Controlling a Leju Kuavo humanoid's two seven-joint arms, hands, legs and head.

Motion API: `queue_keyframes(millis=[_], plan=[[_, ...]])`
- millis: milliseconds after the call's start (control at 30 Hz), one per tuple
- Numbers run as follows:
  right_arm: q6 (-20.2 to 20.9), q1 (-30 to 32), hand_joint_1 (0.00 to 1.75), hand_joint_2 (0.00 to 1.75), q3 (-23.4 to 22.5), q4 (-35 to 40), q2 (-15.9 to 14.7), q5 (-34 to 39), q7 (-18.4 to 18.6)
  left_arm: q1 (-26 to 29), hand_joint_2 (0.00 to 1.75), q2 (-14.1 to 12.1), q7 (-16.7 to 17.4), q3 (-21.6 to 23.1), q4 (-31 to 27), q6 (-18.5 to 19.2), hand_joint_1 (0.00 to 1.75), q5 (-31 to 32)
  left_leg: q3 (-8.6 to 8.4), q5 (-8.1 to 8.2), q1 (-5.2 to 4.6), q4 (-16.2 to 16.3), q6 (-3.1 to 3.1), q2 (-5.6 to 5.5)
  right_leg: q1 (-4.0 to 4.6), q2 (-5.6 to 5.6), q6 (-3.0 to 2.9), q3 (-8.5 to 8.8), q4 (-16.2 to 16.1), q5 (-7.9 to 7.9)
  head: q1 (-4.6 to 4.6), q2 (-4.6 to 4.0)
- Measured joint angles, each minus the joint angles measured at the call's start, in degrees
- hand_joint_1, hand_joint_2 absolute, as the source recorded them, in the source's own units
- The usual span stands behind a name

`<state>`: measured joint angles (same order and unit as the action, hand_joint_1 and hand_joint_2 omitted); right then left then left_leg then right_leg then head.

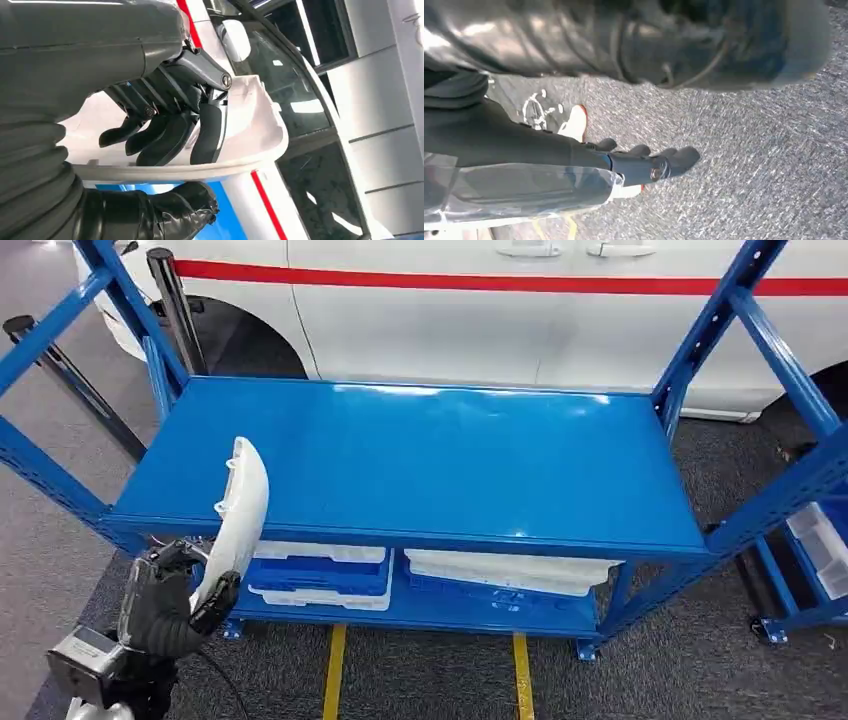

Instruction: Take the parts from the cabinet and place them on the table.

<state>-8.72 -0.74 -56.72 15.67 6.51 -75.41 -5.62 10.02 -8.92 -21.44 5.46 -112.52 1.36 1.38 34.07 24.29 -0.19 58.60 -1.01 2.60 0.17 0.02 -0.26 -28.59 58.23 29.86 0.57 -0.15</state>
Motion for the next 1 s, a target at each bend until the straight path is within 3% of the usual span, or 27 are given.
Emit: queue_keyframes(millis=[33,67,100,133,167,200,233,267,300,333,367,400,500,533,567,600,633,667,700,733,767,800,833,867,900,933,1000], plan=[[0.1,0.1,0.0,0.0,0.0,0.0,0.2,-0.1,0.0,0.1,1.75,0.0,-0.1,-0.1,0.0,0.2,1.75,0.0,0.44,0.4,-0.02,0.3,0.29,-0.34,-0.75,-0.19,-0.54,-0.51,-0.6,-0.89,-0.02,0.0],[0.1,0.0,0.0,0.0,0.0,0.0,0.3,-0.3,-0.1,0.2,1.75,0.1,-0.1,-0.1,0.0,0.2,1.75,0.0,1.15,2.79,0.11,1.5,0.72,-1.2,-0.62,-0.25,-0.88,-1.11,-0.7,-1.57,-0.04,0.0],[0.1,-0.1,0.0,0.0,0.0,0.1,0.3,-0.4,-0.1,0.2,1.75,0.1,-0.2,-0.1,0.0,0.2,1.75,0.0,2.15,6.58,0.26,4.7,0.88,-1.82,-0.62,-0.31,-1.42,-2.03,-0.7,-2.18,-0.11,0.0],[0.1,-0.1,0.0,0.0,0.0,0.2,0.3,-0.5,-0.1,0.3,1.75,0.1,-0.2,-0.2,0.0,0.2,1.75,0.0,3.09,9.95,0.42,8.9,1.14,-2.03,-0.53,-0.31,-1.55,-2.84,-0.7,-2.77,-0.11,0.0],[0.1,-0.1,0.0,0.0,0.0,0.2,0.3,-0.5,-0.2,0.4,1.75,0.1,-0.2,-0.3,0.0,0.2,1.75,0.0,3.87,12.29,0.53,13.0,1.34,-2.05,-0.46,-0.3,-1.64,-3.7,-0.6,-3.42,-0.09,0.0],[0.1,-0.1,0.0,0.0,0.0,0.2,0.3,-0.6,-0.3,0.5,1.75,0.1,-0.2,-0.3,0.0,0.3,1.75,0.0,4.07,12.8,0.59,15.8,1.57,-2.05,-0.44,-0.26,-1.61,-4.6,-0.5,-4.01,-0.11,0.0],[0.1,-0.1,0.0,0.0,0.0,0.3,0.3,-0.7,-0.6,0.5,1.75,0.1,-0.2,-0.3,0.0,0.3,1.75,0.0,3.46,11.57,0.7,16.6,1.73,-2.05,-0.44,-0.24,-1.53,-5.42,-0.4,-4.65,-0.11,0.0],[0.1,-0.1,0.0,0.0,0.0,0.3,0.3,-0.8,-0.8,0.5,1.75,0.1,-0.2,-0.3,0.0,0.4,1.75,0.0,1.93,9.06,0.86,15.4,1.82,-2.06,-0.49,-0.2,-1.41,-6.35,-0.1,-5.25,-0.11,0.0],[0.1,-0.1,0.0,0.0,0.1,0.3,0.3,-0.8,-1.1,0.5,1.75,0.1,-0.2,-0.3,0.0,0.5,1.75,0.0,-0.58,6.53,0.99,12.2,1.91,-2.06,-0.58,-0.11,-1.17,-7.43,0.3,-5.79,-0.11,0.0],[0.1,-0.2,0.0,0.0,0.1,0.3,0.3,-0.9,-1.1,0.4,1.75,0.1,-0.2,-0.3,0.0,0.5,1.75,0.0,-3.8,5.25,1.11,7.7,1.94,-2.15,-0.65,-0.02,-0.92,-8.31,0.7,-6.2,-0.13,0.0],[0.1,-0.4,0.0,0.0,0.1,0.3,0.3,-0.9,-1.1,0.3,1.75,0.1,-0.2,-0.3,0.0,0.6,1.75,0.0,-7.73,6.72,1.25,2.1,1.83,-2.51,-0.63,0.03,-0.56,-8.95,1.2,-6.53,-0.15,0.0],[0.3,-0.3,0.0,0.0,0.1,0.3,0.3,-0.9,-1.0,0.1,1.75,0.1,-0.2,-0.3,0.0,0.8,1.75,0.0,-10.05,8.07,0.8,-1.9,1.61,-2.75,-0.47,0.07,-0.19,-9.3,1.7,-6.88,-0.07,0.0],[1.0,-0.3,0.0,0.0,0.1,0.3,0.3,-1.0,-0.5,-0.1,1.75,0.1,0.0,-0.3,-0.1,1.3,1.75,0.0,-8.79,7.66,0.46,-1.6,0.35,-2.61,-0.48,0.15,0.8,-9.53,1.3,-8.69,-0.04,0.0],[1.1,-0.2,0.0,0.0,0.1,0.3,0.3,-1.1,-0.3,-0.1,1.75,0.2,0.0,-0.3,-0.1,1.3,1.75,0.0,-8.23,6.82,0.95,-2.0,-0.28,-2.28,-0.55,0.31,1.15,-9.77,1.3,-8.8,0.02,0.0],[1.1,-0.2,0.0,0.0,0.1,0.3,0.2,-1.2,0.0,-0.3,1.75,0.3,0.1,-0.3,-0.1,1.4,1.75,0.0,-7.6,6.11,0.89,-1.9,-0.76,-1.79,-0.83,0.27,1.32,-10.41,2.4,-6.37,-0.02,0.0],[1.1,-0.2,0.0,0.0,0.1,0.3,0.2,-1.3,0.2,-0.4,1.75,0.4,0.1,-0.3,-0.1,1.4,1.75,0.0,-6.88,5.49,0.81,-1.9,-1.3,-1.77,-0.87,0.24,1.37,-11.12,4.8,-2.61,0.04,0.0],[1.1,-0.2,0.0,0.0,0.1,0.3,0.3,-1.4,0.3,-0.4,1.75,0.4,0.2,-0.3,-0.1,1.4,1.75,0.0,-6.01,4.78,0.71,-1.9,-1.57,-1.61,-0.95,0.25,1.52,-11.86,8.8,1.56,0.02,0.0],[1.1,-0.2,0.0,0.0,0.1,0.3,0.3,-1.4,0.3,-0.4,1.75,0.4,0.2,-0.3,-0.1,1.4,1.75,0.0,-5.18,4.11,0.59,-1.9,-1.63,-1.46,-0.96,0.24,1.67,-12.44,12.7,4.17,0.0,0.0],[1.1,-0.2,0.0,0.0,0.1,0.3,0.3,-1.6,0.5,-0.4,1.75,0.5,0.2,-0.3,-0.1,1.4,1.75,0.0,-4.25,3.42,0.45,-1.8,-1.66,-1.33,-1.02,0.23,1.8,-12.77,16.0,5.08,0.0,0.0],[1.1,-0.2,0.0,0.0,0.1,0.3,0.3,-1.6,0.5,-0.4,1.75,0.5,0.3,-0.3,-0.1,1.4,1.75,0.0,-3.41,2.72,0.33,-1.6,-1.57,-1.26,-1.07,0.23,1.85,-12.56,18.1,4.12,0.0,0.0],[1.1,-0.3,0.0,0.0,0.1,0.3,0.3,-1.6,0.6,-0.4,1.75,0.5,0.3,-0.3,-0.1,1.5,1.75,0.0,-2.16,2.03,0.26,-1.4,-1.47,-1.15,-1.09,0.22,1.85,-11.31,18.0,1.76,0.0,0.0],[1.1,-0.3,0.0,0.0,0.1,0.3,0.3,-1.6,0.7,-0.4,1.75,0.5,0.3,-0.3,-0.1,1.5,1.75,0.0,-0.95,1.43,0.23,-1.0,-1.25,-1.08,-1.08,0.19,1.76,-9.02,15.8,-0.66,-0.02,0.0],[1.1,-0.3,0.0,0.0,0.1,0.3,0.3,-1.6,0.8,-0.4,1.75,0.5,0.3,-0.3,-0.1,1.5,1.75,0.0,0.11,0.91,0.23,-0.6,-1.06,-1.07,-1.08,0.15,1.57,-5.6,11.8,-2.0,0.0,0.0],[1.2,-0.4,0.0,0.0,0.1,0.3,0.3,-1.6,0.8,-0.5,1.75,0.5,0.3,-0.3,-0.1,1.6,1.75,0.1,0.76,0.52,0.23,-0.2,-0.86,-1.07,-1.08,0.11,1.34,-1.67,6.7,-1.3,-0.02,0.0],[1.2,-0.5,0.0,0.0,0.1,0.3,0.3,-1.7,0.8,-0.4,1.75,0.5,0.3,-0.3,-0.1,1.6,1.75,0.1,1.31,0.22,0.04,0.1,-0.48,-1.08,-0.59,0.11,1.04,1.53,1.3,1.53,0.0,0.0],[1.2,-0.5,0.0,0.0,0.1,0.3,0.3,-1.7,0.8,-0.5,1.75,0.5,0.3,-0.3,-0.1,1.6,1.75,0.2,1.3,-0.27,0.08,0.1,-0.1,-0.98,-0.45,0.23,0.57,2.24,-0.1,2.13,-0.07,0.0],[1.1,-0.6,0.0,0.0,0.1,0.2,0.4,-1.7,0.8,-0.8,1.75,0.5,0.4,-0.3,-0.1,1.7,1.75,0.1,1.37,-1.35,0.46,-0.1,0.56,-0.87,0.04,0.27,-0.12,1.3,0.0,1.38,-0.09,0.0]])
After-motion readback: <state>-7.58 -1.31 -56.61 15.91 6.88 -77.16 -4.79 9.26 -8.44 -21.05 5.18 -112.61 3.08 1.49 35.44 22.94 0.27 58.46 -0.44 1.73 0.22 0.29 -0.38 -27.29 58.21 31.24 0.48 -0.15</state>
